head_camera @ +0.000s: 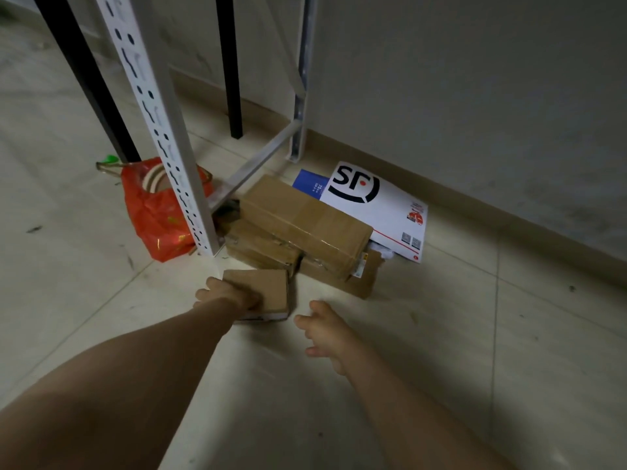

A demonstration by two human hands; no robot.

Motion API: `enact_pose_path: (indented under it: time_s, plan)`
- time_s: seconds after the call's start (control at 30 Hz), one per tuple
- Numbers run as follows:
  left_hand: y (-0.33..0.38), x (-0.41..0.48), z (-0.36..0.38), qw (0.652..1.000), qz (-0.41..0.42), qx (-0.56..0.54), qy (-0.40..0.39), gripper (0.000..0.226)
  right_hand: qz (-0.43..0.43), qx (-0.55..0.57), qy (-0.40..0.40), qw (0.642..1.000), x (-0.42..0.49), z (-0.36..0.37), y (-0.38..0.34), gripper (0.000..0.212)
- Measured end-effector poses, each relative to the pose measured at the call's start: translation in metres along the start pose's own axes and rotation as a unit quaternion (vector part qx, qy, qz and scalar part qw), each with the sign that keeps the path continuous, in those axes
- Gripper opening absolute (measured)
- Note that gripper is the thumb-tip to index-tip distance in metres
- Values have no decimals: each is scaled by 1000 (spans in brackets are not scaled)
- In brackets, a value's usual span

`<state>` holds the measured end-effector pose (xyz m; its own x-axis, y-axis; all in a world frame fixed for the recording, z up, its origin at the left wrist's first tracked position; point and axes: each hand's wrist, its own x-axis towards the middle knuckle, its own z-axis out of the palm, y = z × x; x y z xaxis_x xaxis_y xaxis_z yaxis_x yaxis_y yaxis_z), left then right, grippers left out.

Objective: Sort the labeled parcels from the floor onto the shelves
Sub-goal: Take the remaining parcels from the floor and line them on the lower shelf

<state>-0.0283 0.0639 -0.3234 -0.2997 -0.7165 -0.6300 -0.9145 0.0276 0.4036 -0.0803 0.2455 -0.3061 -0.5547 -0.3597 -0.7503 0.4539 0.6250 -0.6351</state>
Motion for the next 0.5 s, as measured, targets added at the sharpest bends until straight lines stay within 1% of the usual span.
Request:
enact_pose_path:
  time_s: [0.07,0.13,0.23,0.3,0.37,0.43,0.5]
  plan:
    - [0,5,2,1000,9,-8,-18,98,5,12,0,1000,4,4,2,72]
    - [0,8,3,998,33,-20,-50,92,7,28,-3,1000,10,8,5,71]
    - [1,4,5,988,28,-75,-135,71,4,40,-12,999,17,9,7,52]
    - [0,-3,6,976,17,-117,-184,61,37,59,-1,998,16,5,9,46]
    - [1,-10,5,964,3,-148,-223,56,92,95,1,991,11,-2,15,51]
    - [6,-17,4,954,-18,-158,-255,49,136,123,-14,983,4,-9,22,65]
    - [12,-26,4,949,-42,-162,-269,52,151,134,-24,979,-1,-17,27,70]
